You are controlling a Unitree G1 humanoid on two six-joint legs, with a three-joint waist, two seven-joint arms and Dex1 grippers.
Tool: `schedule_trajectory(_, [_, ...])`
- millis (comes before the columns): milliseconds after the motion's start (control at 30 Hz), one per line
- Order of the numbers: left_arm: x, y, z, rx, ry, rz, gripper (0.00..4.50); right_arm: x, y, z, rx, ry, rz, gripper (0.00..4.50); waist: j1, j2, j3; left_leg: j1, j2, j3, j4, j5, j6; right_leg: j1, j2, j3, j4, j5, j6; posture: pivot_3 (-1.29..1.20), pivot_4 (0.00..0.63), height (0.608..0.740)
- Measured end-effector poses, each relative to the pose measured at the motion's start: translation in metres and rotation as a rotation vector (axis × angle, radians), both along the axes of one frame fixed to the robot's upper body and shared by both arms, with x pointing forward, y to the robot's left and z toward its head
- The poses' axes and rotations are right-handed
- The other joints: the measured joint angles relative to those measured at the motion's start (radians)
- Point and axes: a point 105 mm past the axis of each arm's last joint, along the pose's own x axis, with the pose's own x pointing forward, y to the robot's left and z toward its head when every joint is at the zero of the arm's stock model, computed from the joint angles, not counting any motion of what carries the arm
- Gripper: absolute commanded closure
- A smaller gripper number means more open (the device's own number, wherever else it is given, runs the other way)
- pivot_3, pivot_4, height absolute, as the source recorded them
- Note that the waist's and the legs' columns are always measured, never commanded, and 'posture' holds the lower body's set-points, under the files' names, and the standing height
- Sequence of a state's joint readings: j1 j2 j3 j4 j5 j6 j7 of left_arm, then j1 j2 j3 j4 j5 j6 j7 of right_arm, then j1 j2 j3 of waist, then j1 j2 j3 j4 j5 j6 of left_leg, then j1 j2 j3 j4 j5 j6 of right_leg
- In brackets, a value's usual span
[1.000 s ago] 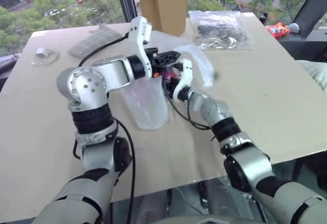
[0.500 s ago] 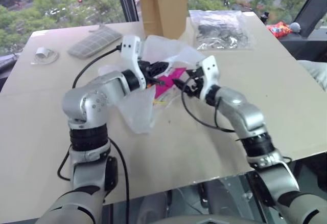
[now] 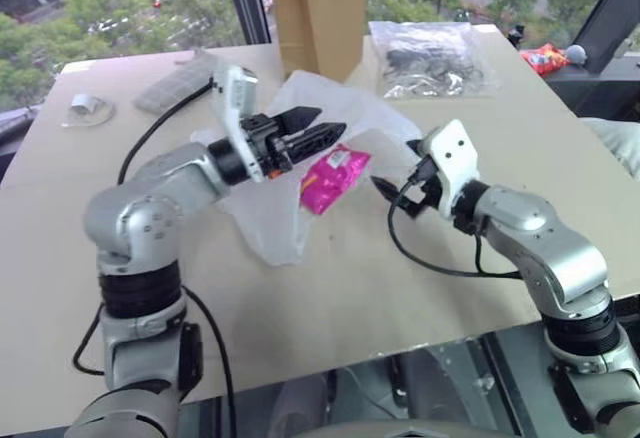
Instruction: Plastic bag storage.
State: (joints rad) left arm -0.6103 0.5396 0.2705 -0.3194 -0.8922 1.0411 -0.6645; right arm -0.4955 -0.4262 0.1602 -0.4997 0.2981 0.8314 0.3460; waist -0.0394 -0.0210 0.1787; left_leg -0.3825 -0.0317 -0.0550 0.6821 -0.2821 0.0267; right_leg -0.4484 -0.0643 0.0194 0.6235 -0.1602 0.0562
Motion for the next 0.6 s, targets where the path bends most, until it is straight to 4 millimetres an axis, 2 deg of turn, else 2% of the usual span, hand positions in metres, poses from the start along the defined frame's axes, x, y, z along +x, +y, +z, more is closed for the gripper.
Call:
schedule_trajectory(100, [-0.016, 0.003, 0.001, -0.013, 0.035, -0.075, 0.99, 0.014, -0.014, -0.006, 0.002, 0.024, -0.094, 0.00, 0.001, 0.000, 0.000, 0.000, 0.000, 0.000, 0.001, -0.001, 0.001, 0.000, 0.000, 0.000, 0.000, 0.000, 0.000, 0.00, 0.150, 0.740])
schedule_trajectory(267, [-0.044, 0.010, 0.003, -0.004, 0.061, -0.151, 0.99, 0.042, -0.029, -0.030, 0.013, 0.117, -0.194, 0.00, -0.003, 0.000, 0.000, 0.001, 0.000, 0.002, 0.001, -0.001, 0.001, 0.000, 0.001, 0.002, 0.000, 0.000, 0.000, 0.00, 0.150, 0.740])
schedule_trajectory(333, [-0.052, 0.018, -0.005, -0.003, 0.116, -0.148, 0.90, 0.053, -0.037, -0.038, 0.012, 0.130, -0.234, 0.56, 0.000, 0.000, 0.000, 0.001, 0.000, 0.002, 0.001, -0.001, 0.001, 0.000, 0.001, 0.002, 0.000, 0.000, 0.000, 0.00, 0.150, 0.740])
schedule_trajectory(367, [-0.062, 0.032, -0.012, -0.001, 0.180, -0.140, 0.90, 0.060, -0.035, -0.040, 0.023, 0.118, -0.232, 0.87, -0.006, -0.001, 0.000, 0.002, 0.002, 0.005, 0.000, -0.001, 0.001, 0.000, 0.003, 0.004, 0.000, 0.000, 0.000, 0.00, 0.150, 0.740])
schedule_trajectory(500, [-0.097, 0.092, -0.048, 0.035, 0.415, 0.001, 0.90, 0.077, -0.043, -0.051, 0.042, 0.113, -0.269, 2.78, -0.029, 0.001, 0.001, 0.003, 0.001, 0.007, -0.005, -0.001, 0.001, -0.002, 0.003, 0.006, -0.002, -0.001, -0.001, 0.00, 0.150, 0.740])
schedule_trajectory(533, [-0.105, 0.099, -0.056, 0.035, 0.454, 0.021, 0.90, 0.079, -0.044, -0.053, 0.046, 0.110, -0.268, 3.26, -0.026, 0.001, 0.002, 0.003, 0.002, 0.006, -0.006, -0.001, 0.001, -0.001, 0.003, 0.005, -0.002, -0.001, -0.001, 0.00, 0.150, 0.740])
schedule_trajectory(600, [-0.113, 0.102, -0.060, 0.043, 0.463, 0.021, 0.90, 0.079, -0.036, -0.052, 0.064, 0.100, -0.235, 4.24, -0.015, 0.001, 0.001, 0.002, 0.002, 0.004, -0.006, -0.001, 0.001, 0.000, 0.002, 0.002, -0.003, -0.001, -0.001, 0.00, 0.150, 0.740])
